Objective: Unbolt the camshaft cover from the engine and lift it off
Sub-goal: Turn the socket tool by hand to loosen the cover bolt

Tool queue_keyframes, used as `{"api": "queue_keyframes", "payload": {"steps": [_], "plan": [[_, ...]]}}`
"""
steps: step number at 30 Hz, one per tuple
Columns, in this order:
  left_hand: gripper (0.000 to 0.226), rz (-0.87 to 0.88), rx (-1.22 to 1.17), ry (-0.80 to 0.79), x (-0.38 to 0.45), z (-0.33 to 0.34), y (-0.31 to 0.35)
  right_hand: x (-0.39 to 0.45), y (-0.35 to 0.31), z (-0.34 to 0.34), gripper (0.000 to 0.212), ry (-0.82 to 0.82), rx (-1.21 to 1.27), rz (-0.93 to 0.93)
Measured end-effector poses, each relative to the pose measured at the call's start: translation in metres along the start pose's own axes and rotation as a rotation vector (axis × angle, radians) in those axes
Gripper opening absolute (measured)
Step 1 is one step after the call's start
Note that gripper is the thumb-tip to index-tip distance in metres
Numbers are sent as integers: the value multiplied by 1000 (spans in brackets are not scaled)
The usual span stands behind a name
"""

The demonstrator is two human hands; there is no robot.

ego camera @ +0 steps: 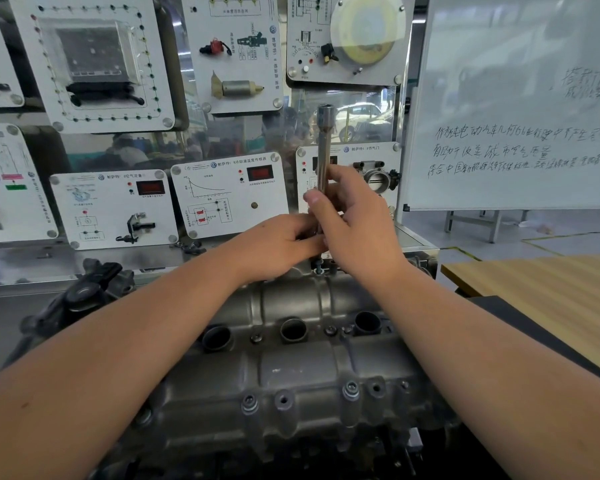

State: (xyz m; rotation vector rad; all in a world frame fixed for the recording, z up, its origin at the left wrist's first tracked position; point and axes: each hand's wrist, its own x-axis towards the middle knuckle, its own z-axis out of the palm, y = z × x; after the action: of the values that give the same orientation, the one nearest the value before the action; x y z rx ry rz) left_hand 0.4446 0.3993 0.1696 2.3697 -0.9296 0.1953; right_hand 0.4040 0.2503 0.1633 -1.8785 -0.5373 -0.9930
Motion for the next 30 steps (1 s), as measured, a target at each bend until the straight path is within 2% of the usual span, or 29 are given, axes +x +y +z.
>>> {"api": "queue_keyframes", "payload": {"steps": [2, 5, 12, 16, 22, 25, 26, 29, 30], "plan": [[29, -9, -10, -9, 0, 0, -1, -1, -1, 0, 17, -26, -14, -12], [37, -35, -15, -17, -1, 1, -1, -1, 0, 0, 17, -59, -47, -27], [22, -7, 32, 7, -1, -1, 1, -2, 0, 0, 37, -22, 30, 25], [37, -17, 36, 2, 0, 0, 1, 0, 0, -1, 13, 13, -17, 11], [37, -39, 7, -9, -2, 0, 1, 1, 2, -1, 19, -35, 11, 66], [39, -23, 35, -4, -3, -1, 3, 0, 0, -1, 46, 7, 30, 91], [40, -22, 42, -1, -3, -1, 4, 0, 0, -1, 45, 31, 34, 87], [45, -14, 53, 4, -2, -1, 5, 2, 0, -2, 17, 58, 6, 49], [46, -16, 48, 3, -2, -1, 5, 2, 0, -2, 14, 44, -12, 42]]}}
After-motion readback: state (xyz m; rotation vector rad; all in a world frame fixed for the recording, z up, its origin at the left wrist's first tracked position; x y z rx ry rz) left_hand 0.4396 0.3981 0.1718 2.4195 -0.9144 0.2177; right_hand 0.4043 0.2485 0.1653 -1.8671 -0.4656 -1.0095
